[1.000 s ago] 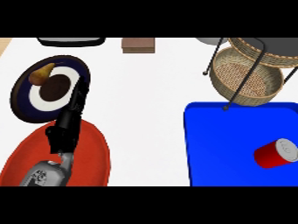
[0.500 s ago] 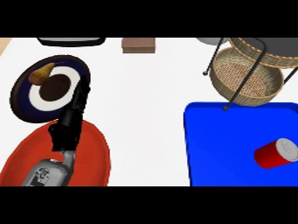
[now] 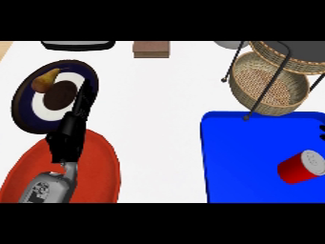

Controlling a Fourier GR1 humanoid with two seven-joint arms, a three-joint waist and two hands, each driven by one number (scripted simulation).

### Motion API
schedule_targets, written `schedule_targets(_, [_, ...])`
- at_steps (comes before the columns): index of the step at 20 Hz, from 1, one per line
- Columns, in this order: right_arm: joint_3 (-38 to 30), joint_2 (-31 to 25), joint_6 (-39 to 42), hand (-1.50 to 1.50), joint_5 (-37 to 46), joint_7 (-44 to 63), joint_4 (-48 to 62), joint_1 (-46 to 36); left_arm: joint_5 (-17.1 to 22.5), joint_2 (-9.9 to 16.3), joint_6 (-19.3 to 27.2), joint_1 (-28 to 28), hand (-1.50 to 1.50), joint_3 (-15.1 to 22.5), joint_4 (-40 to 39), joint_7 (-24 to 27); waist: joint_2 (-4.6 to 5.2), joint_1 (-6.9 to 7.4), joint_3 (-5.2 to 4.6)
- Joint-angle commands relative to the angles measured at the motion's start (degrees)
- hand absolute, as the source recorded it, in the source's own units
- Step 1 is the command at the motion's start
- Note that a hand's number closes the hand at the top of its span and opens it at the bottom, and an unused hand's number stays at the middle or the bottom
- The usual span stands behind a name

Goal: Pick the can from the tray and place it in the tiered basket

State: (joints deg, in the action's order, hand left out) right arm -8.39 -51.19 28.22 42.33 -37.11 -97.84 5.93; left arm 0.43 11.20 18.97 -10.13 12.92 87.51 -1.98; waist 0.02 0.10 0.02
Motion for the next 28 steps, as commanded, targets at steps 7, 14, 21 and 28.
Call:
schedule_targets(7, [3.4, 1.4, 7.6, -1.5, -0.2, 1.0, -2.3, -4.5, -0.2, 0.0, -3.7, 0.0, 0.0, -3.2, -0.2, 0.5, -0.04, -0.13, -0.05])
schedule_targets(14, [5.9, 3.3, 6.0, -1.5, 3.1, 1.1, 2.9, -6.5, -3.9, -3.4, -1.4, 2.2, 0.0, -0.8, 4.5, -3.6, -0.05, 0.09, -0.02])
schedule_targets(21, [8.7, 6.9, 5.2, -1.5, 6.4, 2.7, 3.4, -7.3, -5.7, -5.2, -2.2, 0.0, 0.0, -2.3, -0.1, -0.2, 0.0, -0.02, -0.02])
schedule_targets(28, [8.6, 7.6, 5.2, -1.5, 7.9, 1.4, 5.7, -7.3, -5.9, -4.8, -4.2, 3.2, 0.0, -3.2, 3.6, -2.0, -0.05, 0.04, -0.02])
